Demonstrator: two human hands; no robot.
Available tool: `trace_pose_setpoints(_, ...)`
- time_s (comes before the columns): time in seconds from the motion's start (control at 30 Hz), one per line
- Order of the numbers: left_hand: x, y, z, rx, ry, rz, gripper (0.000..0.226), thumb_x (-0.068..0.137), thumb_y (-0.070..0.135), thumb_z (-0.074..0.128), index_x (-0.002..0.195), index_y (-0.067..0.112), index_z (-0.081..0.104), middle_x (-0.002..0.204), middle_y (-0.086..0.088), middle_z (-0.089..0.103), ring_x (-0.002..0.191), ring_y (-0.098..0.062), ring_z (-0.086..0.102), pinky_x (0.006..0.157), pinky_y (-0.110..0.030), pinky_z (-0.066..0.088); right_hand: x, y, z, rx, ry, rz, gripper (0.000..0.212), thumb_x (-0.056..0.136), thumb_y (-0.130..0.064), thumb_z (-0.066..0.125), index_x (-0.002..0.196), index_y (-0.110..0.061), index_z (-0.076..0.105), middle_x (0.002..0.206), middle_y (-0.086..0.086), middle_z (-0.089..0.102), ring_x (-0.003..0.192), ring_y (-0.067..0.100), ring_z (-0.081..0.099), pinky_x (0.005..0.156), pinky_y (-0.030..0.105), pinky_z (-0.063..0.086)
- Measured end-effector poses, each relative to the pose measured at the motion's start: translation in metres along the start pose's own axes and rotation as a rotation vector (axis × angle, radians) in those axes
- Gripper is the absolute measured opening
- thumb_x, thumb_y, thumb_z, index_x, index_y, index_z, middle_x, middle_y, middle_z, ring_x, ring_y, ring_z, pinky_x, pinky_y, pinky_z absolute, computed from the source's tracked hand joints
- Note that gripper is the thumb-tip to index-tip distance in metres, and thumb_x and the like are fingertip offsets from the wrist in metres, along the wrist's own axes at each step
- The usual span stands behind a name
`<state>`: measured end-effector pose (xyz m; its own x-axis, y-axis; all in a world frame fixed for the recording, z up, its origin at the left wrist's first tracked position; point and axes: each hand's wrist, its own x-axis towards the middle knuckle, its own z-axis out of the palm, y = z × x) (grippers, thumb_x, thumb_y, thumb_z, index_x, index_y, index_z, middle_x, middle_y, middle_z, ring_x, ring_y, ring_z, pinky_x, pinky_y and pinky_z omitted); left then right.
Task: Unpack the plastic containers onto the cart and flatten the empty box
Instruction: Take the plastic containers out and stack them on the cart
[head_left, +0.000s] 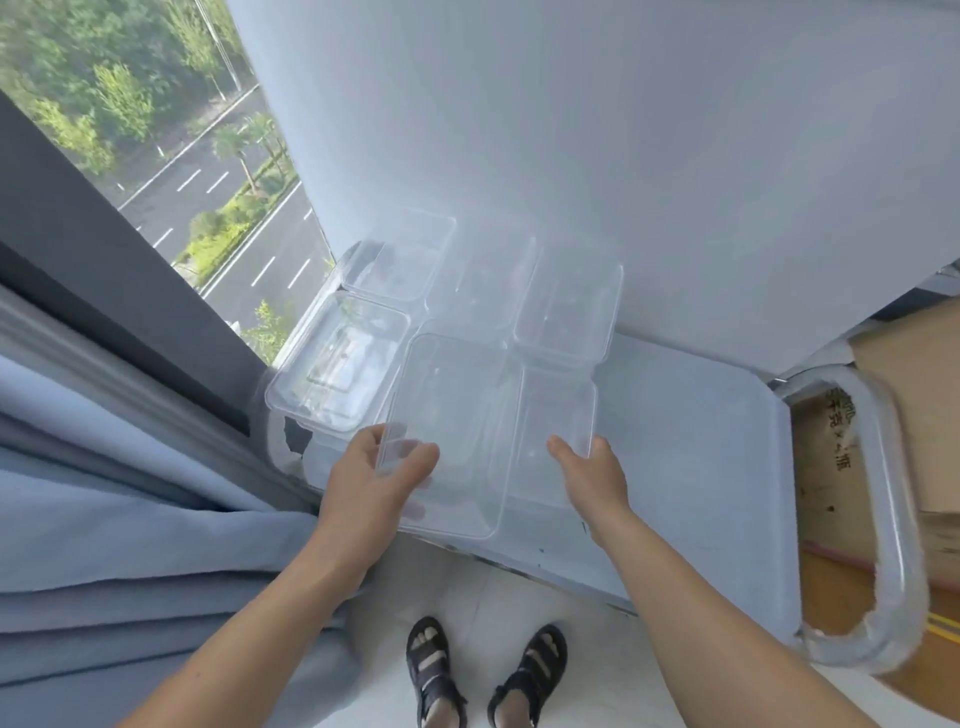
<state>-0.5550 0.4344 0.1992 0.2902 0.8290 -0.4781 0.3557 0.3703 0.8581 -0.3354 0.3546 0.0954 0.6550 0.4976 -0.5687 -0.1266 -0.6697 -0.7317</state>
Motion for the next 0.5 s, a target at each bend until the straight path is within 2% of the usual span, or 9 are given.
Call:
trace_pose_setpoints(0.07,-0.001,0.005,-0.002,0.007,0.006,0.003,0.058,0.067,0.05,0.069,0.119,0.029,0.056,0.11,0.003,0.071,0.083,-0.017,0.074,0.066,-0.027,0.051,0.003,0.0,0.001,-0.008,0.002,-0.001,0.039,0.092,-0.047,0.061,0.114,-0.017,0.051,0.116,-0.002,0.055,0.1,0.02,0.055,0.082,0.034,0.041)
trace_pose_setpoints(0.23,-0.001,0.016,0.0,0.0,0.006,0.006,0.05,0.067,0.051,0.069,0.112,0.033,0.056,0.108,0.001,0.072,0.079,-0.021,0.074,0.067,-0.028,0.049,0.009,0.003,0.0,0.032,-0.036,-0.017,0.03,0.09,-0.044,0.065,0.108,-0.023,0.055,0.113,-0.004,0.061,0.1,0.017,0.058,0.085,0.034,0.044)
trace_pose_setpoints(0.37,-0.002,0.018,0.01,-0.027,-0.008,0.01,0.052,0.066,0.05,0.072,0.112,0.031,0.057,0.111,0.003,0.07,0.086,-0.018,0.074,0.078,-0.043,0.059,0.01,0.004,0.002,0.057,-0.027,0.006,0.033,0.089,-0.046,0.067,0.105,-0.02,0.055,0.111,-0.001,0.06,0.096,0.016,0.059,0.08,0.034,0.044)
trace_pose_setpoints(0.5,-0.002,0.02,0.021,-0.02,-0.038,0.005,0.056,0.067,0.051,0.071,0.117,0.03,0.055,0.113,0.008,0.068,0.087,-0.015,0.074,0.085,-0.051,0.058,0.005,0.003,-0.003,0.073,-0.035,0.024,0.045,0.089,-0.057,0.062,0.102,-0.015,0.049,0.104,-0.006,0.055,0.086,0.015,0.053,0.073,0.031,0.04)
